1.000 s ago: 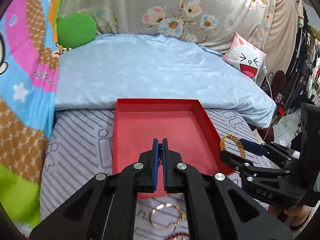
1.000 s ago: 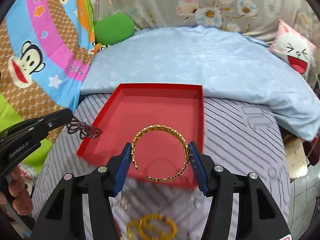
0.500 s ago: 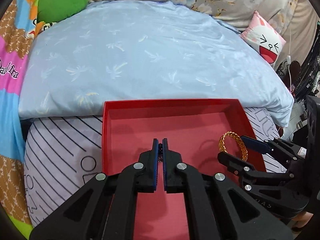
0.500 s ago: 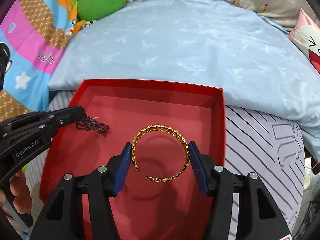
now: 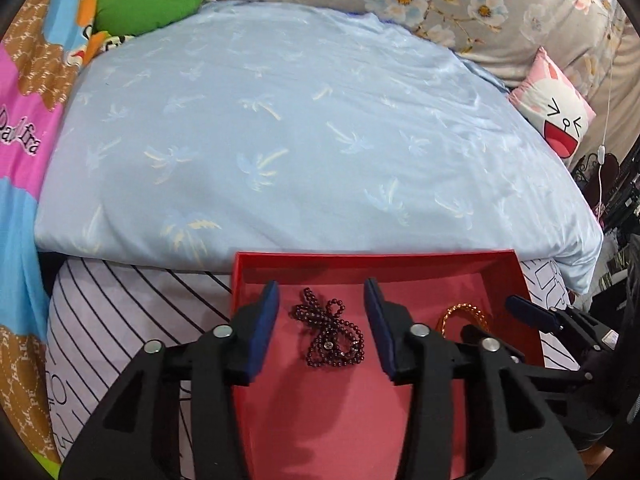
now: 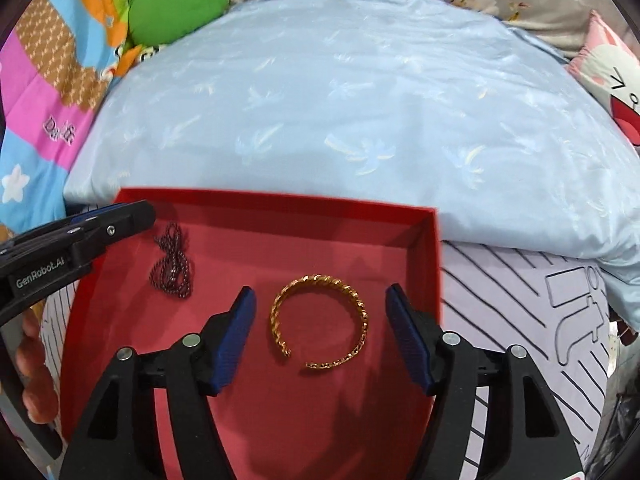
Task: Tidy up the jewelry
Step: 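Lift both open tools out of the red tray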
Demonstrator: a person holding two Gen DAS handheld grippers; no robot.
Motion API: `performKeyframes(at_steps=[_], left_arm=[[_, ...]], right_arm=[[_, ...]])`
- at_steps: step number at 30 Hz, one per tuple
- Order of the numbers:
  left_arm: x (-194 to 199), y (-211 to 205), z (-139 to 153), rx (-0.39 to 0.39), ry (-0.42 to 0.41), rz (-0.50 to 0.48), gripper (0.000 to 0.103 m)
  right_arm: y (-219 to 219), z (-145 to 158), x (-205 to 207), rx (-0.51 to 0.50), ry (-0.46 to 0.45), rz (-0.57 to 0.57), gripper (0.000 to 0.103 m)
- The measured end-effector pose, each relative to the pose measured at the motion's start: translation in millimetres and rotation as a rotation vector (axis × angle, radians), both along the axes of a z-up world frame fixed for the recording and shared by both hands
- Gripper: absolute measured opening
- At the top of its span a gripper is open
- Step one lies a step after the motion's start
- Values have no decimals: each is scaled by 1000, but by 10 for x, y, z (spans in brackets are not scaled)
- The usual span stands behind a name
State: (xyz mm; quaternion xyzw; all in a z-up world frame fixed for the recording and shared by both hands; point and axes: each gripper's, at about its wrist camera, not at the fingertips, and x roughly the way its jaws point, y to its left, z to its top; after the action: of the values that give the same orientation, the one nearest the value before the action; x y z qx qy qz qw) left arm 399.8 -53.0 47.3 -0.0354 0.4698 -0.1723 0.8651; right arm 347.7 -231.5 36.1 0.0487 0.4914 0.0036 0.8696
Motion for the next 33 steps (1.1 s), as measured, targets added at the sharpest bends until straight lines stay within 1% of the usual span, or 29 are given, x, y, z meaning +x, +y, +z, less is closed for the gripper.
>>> performKeyframes(at_steps=[5, 8, 11, 13, 15, 19, 22, 23, 24, 26, 29, 33], left_arm=[[-171, 103, 163, -6, -30, 8, 43], [-357, 176, 304, -1, -60, 16, 43], [-604, 260, 469, 20, -109, 30, 46], [-806, 323, 577, 34, -137, 38, 48], [-996, 376, 648, 43, -155, 40, 48], [-1375, 458, 714, 51, -169, 42, 49], [-1675, 522, 704, 53, -176, 44, 50], [-1804, 556, 687, 53, -174, 43, 51], [-1904, 583, 670, 56, -173, 49, 55], [-2072, 618, 633, 64, -178, 52, 56], [-2363, 670, 519, 80, -168, 52, 56], [-2735, 698, 288, 109, -142, 54, 56]], right_arm=[[-46, 234, -202, 2, -61, -18, 64], [-61, 414, -389, 2, -96, -20, 64], [-68, 584, -629, 4, -131, -22, 64], [-64, 708, -827, -12, -160, -25, 64], [-47, 821, -1052, -24, -184, -27, 64], [-6, 941, -1471, -25, -207, -24, 64], [60, 963, -1798, -37, -214, -20, 64], [90, 956, -1868, -37, -213, -18, 64], [109, 945, -2003, -34, -214, -18, 64], [140, 908, -2216, -21, -208, -18, 65], [198, 799, -2510, -9, -192, -19, 65], [276, 635, -2849, -27, -171, -22, 65]])
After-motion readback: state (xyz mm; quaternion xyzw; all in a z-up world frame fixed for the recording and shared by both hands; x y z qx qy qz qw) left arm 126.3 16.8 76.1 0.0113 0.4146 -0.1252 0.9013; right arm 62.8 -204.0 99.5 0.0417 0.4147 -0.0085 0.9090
